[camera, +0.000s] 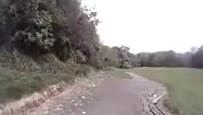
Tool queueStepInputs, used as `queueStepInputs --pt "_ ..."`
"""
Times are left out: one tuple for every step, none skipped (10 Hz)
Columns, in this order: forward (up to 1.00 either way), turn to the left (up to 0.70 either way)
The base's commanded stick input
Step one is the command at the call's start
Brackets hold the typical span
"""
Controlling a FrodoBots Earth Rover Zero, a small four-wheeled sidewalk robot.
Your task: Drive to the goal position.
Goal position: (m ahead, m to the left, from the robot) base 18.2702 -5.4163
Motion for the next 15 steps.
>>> queueStepInputs --pt "0.85 -0.09" --pt "0.59 0.0" --pt "0.02 0.0" --pt "0.0 0.0" --pt "0.0 0.0" --pt "0.0 0.0" --pt "0.0 0.0" --pt "0.0 -0.06" --pt "0.0 -0.31" --pt "0.28 -0.09" --pt "0.85 -0.27" --pt "0.85 -0.27" --pt "0.85 -0.27" --pt "0.85 -0.27" --pt "0.85 -0.27"
